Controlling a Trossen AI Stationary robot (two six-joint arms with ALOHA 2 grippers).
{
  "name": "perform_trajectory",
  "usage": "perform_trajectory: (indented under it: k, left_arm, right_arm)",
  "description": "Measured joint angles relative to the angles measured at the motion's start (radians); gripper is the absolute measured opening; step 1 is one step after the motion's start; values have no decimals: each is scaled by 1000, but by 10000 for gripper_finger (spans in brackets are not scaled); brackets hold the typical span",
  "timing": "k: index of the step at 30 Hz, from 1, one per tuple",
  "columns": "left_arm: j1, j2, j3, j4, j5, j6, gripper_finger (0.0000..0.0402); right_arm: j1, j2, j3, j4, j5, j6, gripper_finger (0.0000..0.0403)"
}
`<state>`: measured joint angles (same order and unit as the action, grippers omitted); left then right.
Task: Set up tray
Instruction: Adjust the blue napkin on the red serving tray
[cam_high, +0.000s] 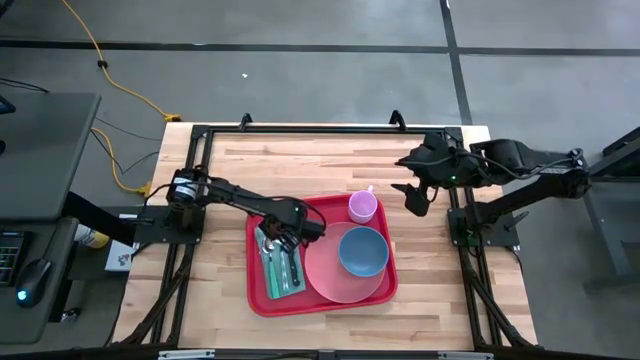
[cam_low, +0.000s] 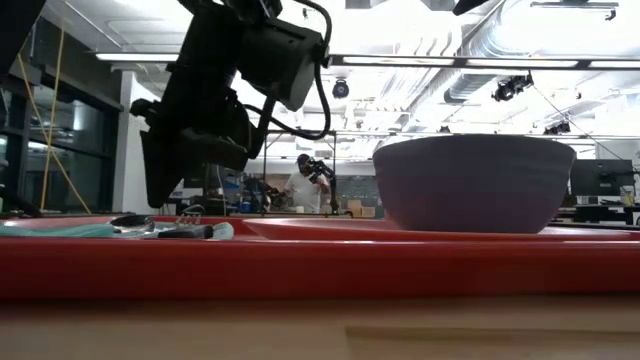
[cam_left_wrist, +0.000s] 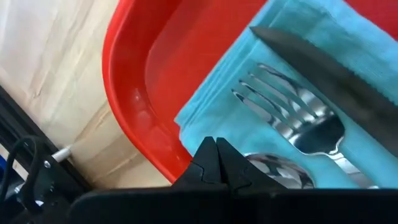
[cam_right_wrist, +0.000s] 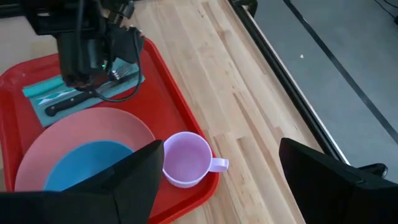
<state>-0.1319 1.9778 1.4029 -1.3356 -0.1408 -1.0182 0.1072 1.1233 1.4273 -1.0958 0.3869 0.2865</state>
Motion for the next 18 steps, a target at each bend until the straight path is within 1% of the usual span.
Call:
perform_trajectory:
  k: [5, 7, 10, 13, 18]
  left_arm:
    - [30, 0, 0, 16, 1, 47, 8]
    - [38, 0, -5, 48, 6, 49, 8]
    - [49, 0, -28, 95, 30, 54, 8]
    - [49, 0, -56, 110, 60, 65, 8]
    - [47, 0, -75, 112, 78, 67, 8]
  right_arm:
    - [1, 0, 0, -1, -1, 2, 298]
    - [1, 0, 0, -4, -1, 2, 298]
    - [1, 0, 0, -7, -1, 5, 298]
    - [1, 0, 0, -8, -1, 5, 298]
    - [1, 0, 0, -14, 2, 4, 298]
